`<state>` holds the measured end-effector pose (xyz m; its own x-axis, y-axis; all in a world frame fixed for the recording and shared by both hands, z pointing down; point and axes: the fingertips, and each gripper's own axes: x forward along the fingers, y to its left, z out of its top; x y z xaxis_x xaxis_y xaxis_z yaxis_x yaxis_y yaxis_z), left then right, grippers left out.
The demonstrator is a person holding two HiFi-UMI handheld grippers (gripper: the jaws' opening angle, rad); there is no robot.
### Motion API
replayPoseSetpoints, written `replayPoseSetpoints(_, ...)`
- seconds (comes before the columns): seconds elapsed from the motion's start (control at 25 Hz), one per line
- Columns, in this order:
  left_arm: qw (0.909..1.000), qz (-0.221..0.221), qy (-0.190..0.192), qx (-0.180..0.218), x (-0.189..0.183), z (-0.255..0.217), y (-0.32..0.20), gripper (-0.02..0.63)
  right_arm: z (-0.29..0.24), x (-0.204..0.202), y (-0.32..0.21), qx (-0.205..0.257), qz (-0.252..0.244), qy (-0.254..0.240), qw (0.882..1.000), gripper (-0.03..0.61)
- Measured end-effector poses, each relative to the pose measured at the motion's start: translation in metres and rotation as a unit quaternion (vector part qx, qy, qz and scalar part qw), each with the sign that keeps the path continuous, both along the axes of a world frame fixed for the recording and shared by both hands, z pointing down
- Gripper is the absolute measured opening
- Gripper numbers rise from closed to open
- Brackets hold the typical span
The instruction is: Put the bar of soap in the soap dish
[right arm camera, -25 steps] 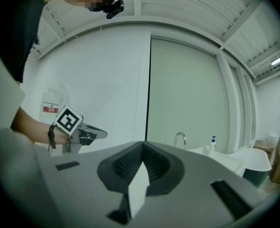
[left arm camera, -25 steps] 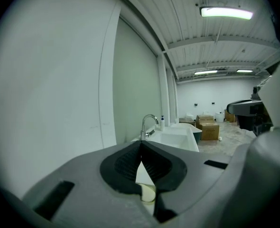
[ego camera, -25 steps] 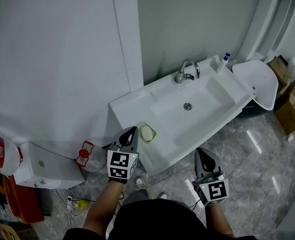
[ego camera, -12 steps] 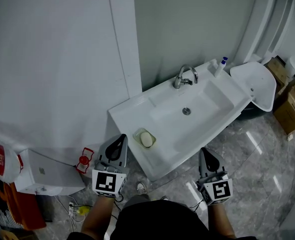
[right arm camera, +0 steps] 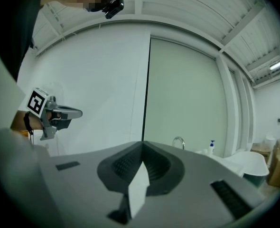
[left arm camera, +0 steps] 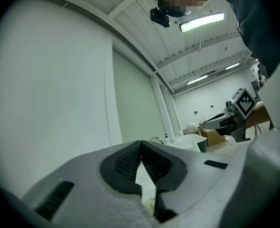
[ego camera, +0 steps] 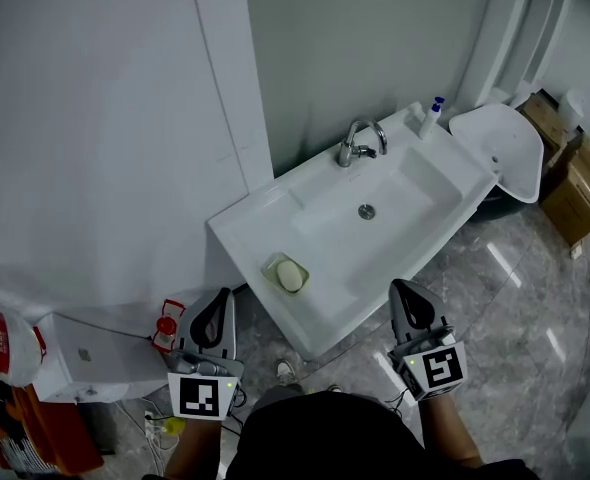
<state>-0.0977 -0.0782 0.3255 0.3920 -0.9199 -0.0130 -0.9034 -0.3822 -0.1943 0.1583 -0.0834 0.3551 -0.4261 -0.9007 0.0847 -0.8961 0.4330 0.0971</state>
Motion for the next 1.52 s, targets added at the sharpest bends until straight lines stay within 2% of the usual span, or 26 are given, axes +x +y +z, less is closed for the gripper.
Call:
replayPoseSetpoints(0.36,0.9995,-0.012,-0.027,0.014,-0.019,0.005,0.002,0.020,-0.001,-0.010,-0.010,0.002,0.001,0.002,1.000,0.012)
replayPoseSetpoints(1.0,1.0000,-0.006,0.003,-0.005,-0.032,0.025,-0.020,0.020,0.003,-0.041,-0.025,0.004,-0.017,0.011,1.000,0.012)
replayPoseSetpoints(1.28,0.9998,0.004,0.017,0.005,-0.035,0.021,-0.025,0.020,-0.004,-0.053,-0.029,0.009,-0.019,0.016,1.000,0.012)
replayPoseSetpoints(1.52,0.9997,0.009,0.017,-0.013,-0.042,0.029,-0.027,0.020,0.002,-0.066,-0.030,0.005,-0.023,0.016,1.000,0.012)
